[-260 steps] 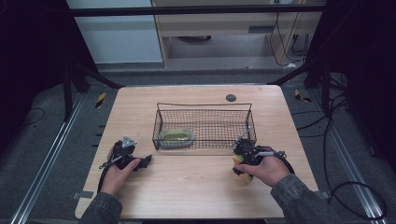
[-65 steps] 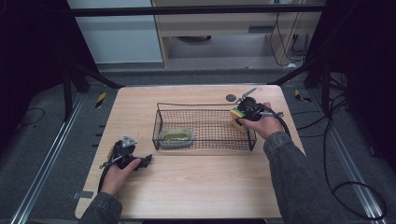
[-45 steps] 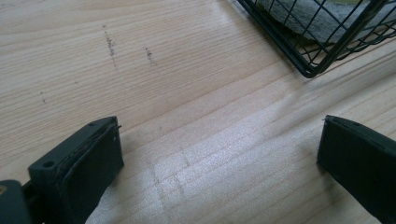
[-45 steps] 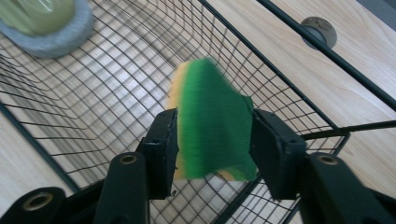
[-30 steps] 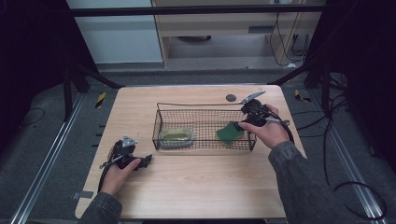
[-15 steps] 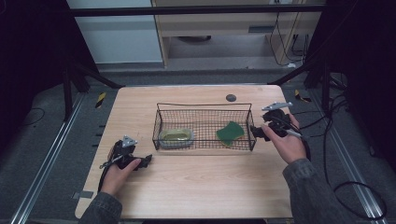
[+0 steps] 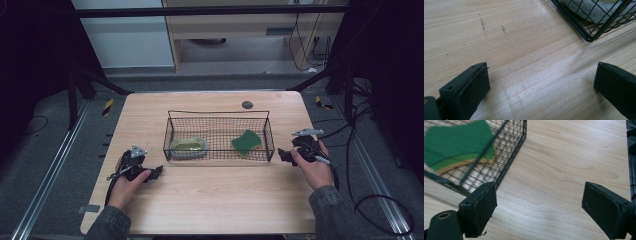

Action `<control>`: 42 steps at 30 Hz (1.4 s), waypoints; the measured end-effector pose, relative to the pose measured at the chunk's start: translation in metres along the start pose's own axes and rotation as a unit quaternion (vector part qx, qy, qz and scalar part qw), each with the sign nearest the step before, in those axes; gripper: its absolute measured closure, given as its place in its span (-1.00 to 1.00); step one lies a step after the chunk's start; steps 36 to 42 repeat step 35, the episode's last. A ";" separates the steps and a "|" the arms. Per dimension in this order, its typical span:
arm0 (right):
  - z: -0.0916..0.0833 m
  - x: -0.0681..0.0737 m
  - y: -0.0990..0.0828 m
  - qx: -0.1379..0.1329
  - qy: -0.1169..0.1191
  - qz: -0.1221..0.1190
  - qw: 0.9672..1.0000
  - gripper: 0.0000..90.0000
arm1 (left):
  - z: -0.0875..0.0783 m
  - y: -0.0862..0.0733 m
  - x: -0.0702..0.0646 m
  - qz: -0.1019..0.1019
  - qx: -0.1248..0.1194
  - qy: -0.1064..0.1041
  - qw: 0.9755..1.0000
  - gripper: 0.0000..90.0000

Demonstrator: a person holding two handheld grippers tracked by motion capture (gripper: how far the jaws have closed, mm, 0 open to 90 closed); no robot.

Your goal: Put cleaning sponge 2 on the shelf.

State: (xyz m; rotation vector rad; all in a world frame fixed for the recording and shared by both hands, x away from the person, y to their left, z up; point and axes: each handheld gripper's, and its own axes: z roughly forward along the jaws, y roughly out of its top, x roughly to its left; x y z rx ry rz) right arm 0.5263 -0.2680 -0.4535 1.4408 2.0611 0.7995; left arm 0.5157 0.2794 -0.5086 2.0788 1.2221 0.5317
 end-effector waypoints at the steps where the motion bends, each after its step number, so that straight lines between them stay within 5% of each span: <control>1: 0.004 -0.001 -0.001 0.002 -0.002 0.004 1.000 -0.71 | 0.000 0.000 0.000 0.000 0.000 0.000 1.000 -1.00; 9: 0.032 -0.017 -0.005 0.014 -0.008 0.051 0.999 -0.70 | 0.000 0.000 0.000 0.000 0.000 0.000 1.000 -1.00; 17: 0.044 -0.021 -0.008 0.016 -0.015 0.073 0.997 -0.75 | 0.000 0.000 0.000 0.000 0.000 0.000 1.000 -1.00; 26: 0.058 -0.019 -0.013 0.032 -0.031 0.085 0.995 -0.83 | 0.000 0.000 0.000 0.000 0.000 0.000 1.000 -1.00; 31: 0.060 -0.019 -0.015 0.021 -0.032 0.082 0.996 -0.86 | 0.000 0.000 0.000 0.000 0.000 0.000 1.000 -1.00; 34: 0.061 -0.017 -0.023 -0.012 -0.039 0.082 0.996 -0.90 | 0.000 0.000 0.000 0.000 0.000 0.000 1.000 -1.00; 42: 0.061 -0.017 -0.023 -0.012 -0.039 0.082 0.996 -0.90 | 0.000 0.000 0.000 0.000 0.000 0.000 1.000 -1.00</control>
